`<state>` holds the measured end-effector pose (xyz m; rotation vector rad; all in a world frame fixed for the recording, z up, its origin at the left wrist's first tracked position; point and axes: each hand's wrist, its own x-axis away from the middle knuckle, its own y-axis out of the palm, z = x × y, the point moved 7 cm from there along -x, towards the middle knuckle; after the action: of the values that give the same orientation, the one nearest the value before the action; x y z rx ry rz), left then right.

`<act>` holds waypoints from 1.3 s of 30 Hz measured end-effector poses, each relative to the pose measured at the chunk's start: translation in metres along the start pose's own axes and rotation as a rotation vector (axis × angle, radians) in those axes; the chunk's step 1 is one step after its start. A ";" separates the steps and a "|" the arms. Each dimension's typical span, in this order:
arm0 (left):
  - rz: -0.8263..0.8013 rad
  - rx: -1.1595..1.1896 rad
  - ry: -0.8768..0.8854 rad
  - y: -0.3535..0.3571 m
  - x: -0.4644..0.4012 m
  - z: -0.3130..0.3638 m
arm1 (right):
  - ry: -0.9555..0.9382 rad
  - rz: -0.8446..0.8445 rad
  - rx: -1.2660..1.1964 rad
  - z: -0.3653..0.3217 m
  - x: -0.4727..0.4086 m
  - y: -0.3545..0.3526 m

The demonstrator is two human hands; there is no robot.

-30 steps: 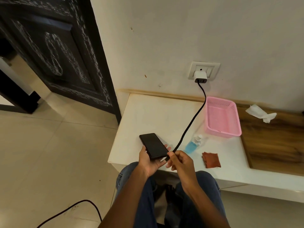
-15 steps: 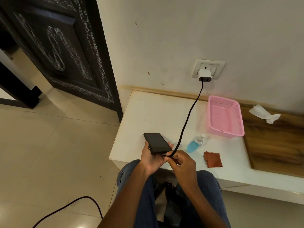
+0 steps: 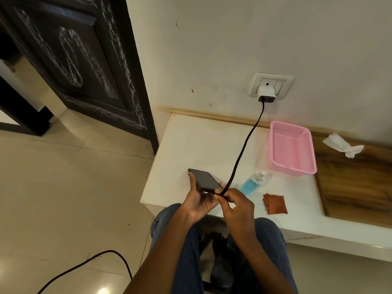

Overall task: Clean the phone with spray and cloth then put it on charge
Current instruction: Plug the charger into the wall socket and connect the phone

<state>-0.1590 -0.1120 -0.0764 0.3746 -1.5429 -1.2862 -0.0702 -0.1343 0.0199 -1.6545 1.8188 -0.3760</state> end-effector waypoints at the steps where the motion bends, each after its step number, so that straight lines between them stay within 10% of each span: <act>1: -0.001 -0.006 0.000 0.000 0.000 0.000 | -0.007 -0.010 -0.001 -0.001 -0.001 0.000; 39: -0.020 -0.018 -0.007 0.000 -0.005 0.001 | -0.263 -0.080 0.166 -0.020 -0.015 0.006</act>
<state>-0.1574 -0.1075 -0.0787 0.3751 -1.5357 -1.3173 -0.0875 -0.1227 0.0354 -1.5837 1.4921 -0.3183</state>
